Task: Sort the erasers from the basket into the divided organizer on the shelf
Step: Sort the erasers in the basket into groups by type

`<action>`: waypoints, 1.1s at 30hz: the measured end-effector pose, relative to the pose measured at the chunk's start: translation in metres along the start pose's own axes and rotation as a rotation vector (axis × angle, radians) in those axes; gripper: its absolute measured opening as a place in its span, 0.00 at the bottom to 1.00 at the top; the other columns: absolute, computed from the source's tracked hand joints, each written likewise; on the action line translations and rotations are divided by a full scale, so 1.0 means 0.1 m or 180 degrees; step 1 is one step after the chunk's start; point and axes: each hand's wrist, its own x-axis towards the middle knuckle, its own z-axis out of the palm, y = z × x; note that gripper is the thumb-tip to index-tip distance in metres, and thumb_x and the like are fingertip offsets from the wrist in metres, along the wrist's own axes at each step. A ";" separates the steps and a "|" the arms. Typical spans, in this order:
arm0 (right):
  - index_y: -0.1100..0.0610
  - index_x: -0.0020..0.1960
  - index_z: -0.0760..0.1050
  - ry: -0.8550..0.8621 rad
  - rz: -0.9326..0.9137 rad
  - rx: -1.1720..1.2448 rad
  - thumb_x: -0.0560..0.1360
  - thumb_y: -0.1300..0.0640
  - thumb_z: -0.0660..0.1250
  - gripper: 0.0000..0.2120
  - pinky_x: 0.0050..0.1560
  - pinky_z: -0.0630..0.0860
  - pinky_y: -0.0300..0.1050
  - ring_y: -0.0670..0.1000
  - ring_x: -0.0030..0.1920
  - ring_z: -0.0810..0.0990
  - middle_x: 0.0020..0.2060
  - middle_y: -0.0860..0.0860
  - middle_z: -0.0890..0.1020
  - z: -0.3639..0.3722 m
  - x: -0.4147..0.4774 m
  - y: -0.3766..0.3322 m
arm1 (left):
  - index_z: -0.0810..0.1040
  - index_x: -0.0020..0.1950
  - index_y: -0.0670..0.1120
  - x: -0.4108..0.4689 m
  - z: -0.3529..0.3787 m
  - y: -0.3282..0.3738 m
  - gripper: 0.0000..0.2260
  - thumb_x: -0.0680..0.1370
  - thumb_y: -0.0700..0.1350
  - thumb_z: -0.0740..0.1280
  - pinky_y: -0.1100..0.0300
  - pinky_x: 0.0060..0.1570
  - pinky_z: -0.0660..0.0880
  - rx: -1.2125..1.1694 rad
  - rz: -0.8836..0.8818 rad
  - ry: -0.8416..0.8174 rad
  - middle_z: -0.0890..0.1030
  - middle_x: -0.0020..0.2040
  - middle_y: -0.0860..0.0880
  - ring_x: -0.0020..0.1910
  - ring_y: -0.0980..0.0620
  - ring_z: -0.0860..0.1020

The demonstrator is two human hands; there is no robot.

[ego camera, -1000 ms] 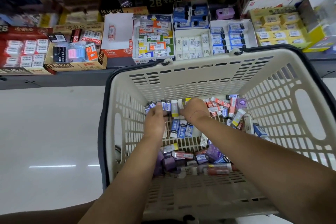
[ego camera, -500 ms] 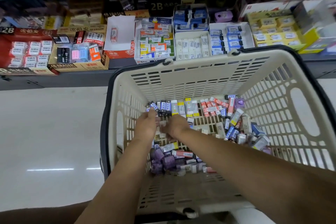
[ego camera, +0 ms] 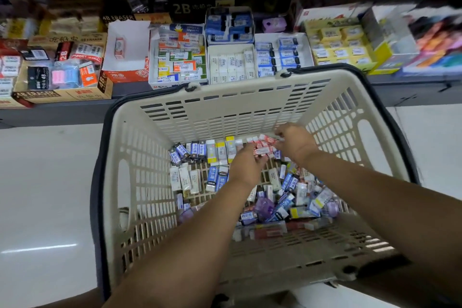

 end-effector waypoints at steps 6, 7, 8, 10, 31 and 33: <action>0.54 0.56 0.79 -0.0099 0.0119 0.0388 0.75 0.57 0.65 0.11 0.49 0.74 0.43 0.56 0.52 0.80 0.50 0.55 0.82 0.13 0.01 -0.11 | 0.72 0.69 0.44 0.15 0.07 0.12 0.17 0.81 0.46 0.60 0.57 0.60 0.70 -0.0225 0.0029 0.0227 0.70 0.63 0.43 0.59 0.44 0.74; 0.55 0.55 0.80 -0.0142 0.0103 0.0586 0.75 0.58 0.65 0.11 0.47 0.74 0.42 0.56 0.51 0.80 0.48 0.55 0.83 0.14 0.00 -0.11 | 0.72 0.69 0.44 0.16 0.06 0.12 0.17 0.81 0.46 0.60 0.58 0.60 0.69 -0.0254 0.0040 0.0220 0.70 0.63 0.43 0.59 0.45 0.74; 0.55 0.54 0.80 -0.0209 0.0067 0.0823 0.74 0.58 0.65 0.10 0.44 0.73 0.40 0.56 0.49 0.80 0.44 0.54 0.83 0.14 0.00 -0.10 | 0.73 0.68 0.44 0.17 0.04 0.12 0.17 0.81 0.46 0.60 0.58 0.59 0.69 -0.0269 0.0031 0.0233 0.71 0.63 0.43 0.59 0.45 0.74; 0.55 0.49 0.81 -0.0326 0.0102 0.1260 0.74 0.58 0.68 0.05 0.42 0.72 0.39 0.53 0.46 0.79 0.39 0.53 0.81 0.11 0.00 -0.05 | 0.72 0.68 0.44 0.16 0.01 0.10 0.16 0.81 0.47 0.61 0.58 0.57 0.70 -0.0287 -0.0031 0.0293 0.71 0.62 0.43 0.59 0.44 0.74; 0.55 0.50 0.66 -0.1520 -0.0725 -0.0262 0.71 0.53 0.74 0.18 0.35 0.66 0.43 0.51 0.45 0.73 0.44 0.50 0.74 0.24 -0.46 0.00 | 0.72 0.51 0.44 -0.28 -0.06 -0.18 0.12 0.74 0.40 0.73 0.58 0.46 0.70 0.0814 -0.0167 -0.0900 0.76 0.56 0.43 0.53 0.45 0.76; 0.55 0.48 0.66 -0.1489 -0.0692 0.0116 0.70 0.58 0.74 0.16 0.39 0.68 0.43 0.51 0.45 0.74 0.44 0.50 0.74 0.29 -0.47 0.01 | 0.73 0.48 0.45 -0.32 -0.15 -0.18 0.10 0.74 0.39 0.72 0.59 0.45 0.70 0.0481 -0.0213 -0.0881 0.77 0.52 0.45 0.51 0.46 0.76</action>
